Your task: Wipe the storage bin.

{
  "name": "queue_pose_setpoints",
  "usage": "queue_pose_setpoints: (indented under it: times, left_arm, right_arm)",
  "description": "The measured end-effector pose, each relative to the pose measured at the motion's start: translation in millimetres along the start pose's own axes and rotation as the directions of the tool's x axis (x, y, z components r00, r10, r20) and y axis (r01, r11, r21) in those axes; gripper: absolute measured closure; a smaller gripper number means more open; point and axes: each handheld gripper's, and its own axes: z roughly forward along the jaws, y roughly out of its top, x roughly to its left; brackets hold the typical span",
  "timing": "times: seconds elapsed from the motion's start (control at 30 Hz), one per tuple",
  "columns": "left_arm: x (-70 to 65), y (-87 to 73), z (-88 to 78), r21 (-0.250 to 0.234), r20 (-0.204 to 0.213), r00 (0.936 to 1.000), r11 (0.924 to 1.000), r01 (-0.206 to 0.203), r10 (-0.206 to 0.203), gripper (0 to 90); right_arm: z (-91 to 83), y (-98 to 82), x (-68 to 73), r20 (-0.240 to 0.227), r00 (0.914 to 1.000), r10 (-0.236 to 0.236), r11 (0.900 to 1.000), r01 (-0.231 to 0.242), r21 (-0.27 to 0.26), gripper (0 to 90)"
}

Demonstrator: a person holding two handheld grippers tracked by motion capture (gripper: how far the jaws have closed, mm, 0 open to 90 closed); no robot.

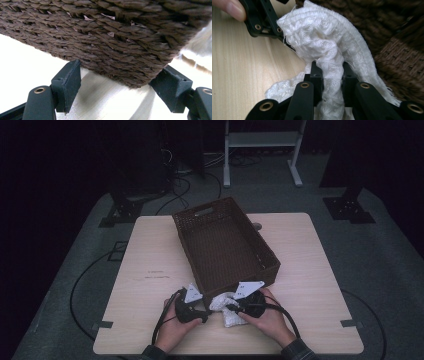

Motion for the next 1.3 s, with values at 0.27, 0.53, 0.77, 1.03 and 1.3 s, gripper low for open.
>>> queue_pose_setpoints:
  times: [0.27, 0.53, 0.77, 1.03, 1.3]
  left_arm:
    - [0.0, 0.0, -0.1, 0.003, 0.001, 1.0, 1.0, 0.0, 0.0, 25.2]
    - [0.1, 0.0, -0.2, 0.003, 0.001, 1.0, 1.0, -0.001, 0.001, 25.2]
    - [0.0, 0.0, -0.1, 0.002, 0.001, 1.0, 1.0, 0.001, -0.001, 25.2]
    - [0.5, 0.0, -0.5, 0.008, 0.001, 1.0, 0.9999, -0.006, 0.006, 25.2]
    - [0.4, 0.0, -0.4, 0.007, 0.001, 1.0, 1.0, -0.005, 0.005, 25.2]
  right_arm:
    - [10.6, -1.7, 1.8, -0.009, 1.0, 0.001, 1.0, -0.001, 0.029, 76.4]
    - [16.5, -1.7, 3.5, -0.013, 0.9998, -0.014, 0.999, 0.015, 0.048, 76.5]
    - [12.3, 4.2, 7.0, -0.005, 0.9995, -0.033, 0.999, 0.033, 0.033, 76.5]
    - [6.4, 13.5, 12.8, -0.021, 0.9986, -0.048, 0.999, 0.048, -0.008, 76.5]
    - [-1.5, 19.4, 14.7, -0.026, 0.9985, -0.047, 0.998, 0.046, -0.049, 76.5]
